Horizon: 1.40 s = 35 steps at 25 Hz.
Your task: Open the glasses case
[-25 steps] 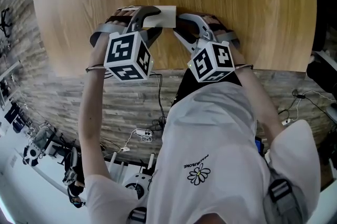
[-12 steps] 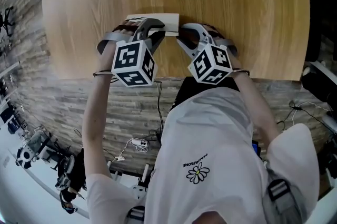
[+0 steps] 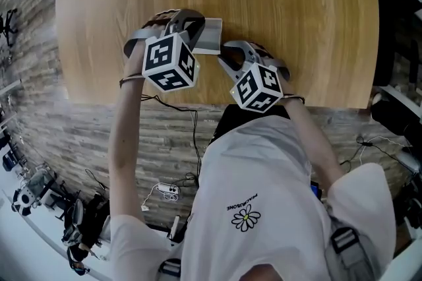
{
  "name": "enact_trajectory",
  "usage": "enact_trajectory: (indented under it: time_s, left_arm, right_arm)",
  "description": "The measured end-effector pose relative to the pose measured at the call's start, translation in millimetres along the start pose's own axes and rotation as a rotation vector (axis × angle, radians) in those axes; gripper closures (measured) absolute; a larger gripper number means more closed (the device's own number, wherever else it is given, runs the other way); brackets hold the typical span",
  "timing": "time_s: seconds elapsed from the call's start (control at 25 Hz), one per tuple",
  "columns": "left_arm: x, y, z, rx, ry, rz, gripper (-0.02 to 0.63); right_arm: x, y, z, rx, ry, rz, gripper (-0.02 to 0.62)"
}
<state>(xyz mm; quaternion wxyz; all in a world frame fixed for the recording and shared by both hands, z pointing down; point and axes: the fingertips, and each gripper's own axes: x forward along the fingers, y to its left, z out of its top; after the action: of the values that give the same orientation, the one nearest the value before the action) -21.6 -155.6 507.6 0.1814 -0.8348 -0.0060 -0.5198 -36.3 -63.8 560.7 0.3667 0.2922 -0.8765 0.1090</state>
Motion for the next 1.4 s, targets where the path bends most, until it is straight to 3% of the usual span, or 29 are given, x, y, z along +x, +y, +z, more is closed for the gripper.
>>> enact_trajectory:
  time_s: [0.52,0.72,0.88,1.0,1.12,1.28,1.4]
  left_arm:
    - [8.4,15.6,-2.1,-0.068,-0.017,0.038,0.571]
    - [-6.3,29.3,-7.6,-0.169,-0.048,0.083,0.565]
    - [-13.6,36.0,-3.8,-0.233,-0.09,0.103,0.476]
    - [-28.9,45.4,8.6,-0.256,-0.133,0.151,0.477]
    - [-65.0,68.4,23.1,-0.338,-0.216,0.28,0.502]
    - [-137.9,95.2,42.0,-0.561,-0.44,0.568,0.555]
    - [-190.5,88.7,41.2,-0.714,-0.567,0.77,0.561]
  right_arm:
    - [0.6,-2.5,1.2,-0.002,-0.002,-0.001,0.495]
    - [-8.9,-9.3,21.4,0.005,-0.019,-0.024,0.503]
    - [-19.3,-20.2,29.8,0.056,-0.062,-0.048,0.506]
    - [-37.5,-37.2,47.0,0.096,-0.125,-0.111,0.509]
    - [-62.9,-64.4,77.2,0.098,-0.205,-0.243,0.544]
    - [-103.6,-95.9,123.6,0.088,-0.345,-0.449,0.58]
    - [-140.1,-99.0,165.8,0.045,-0.461,-0.52,0.583]
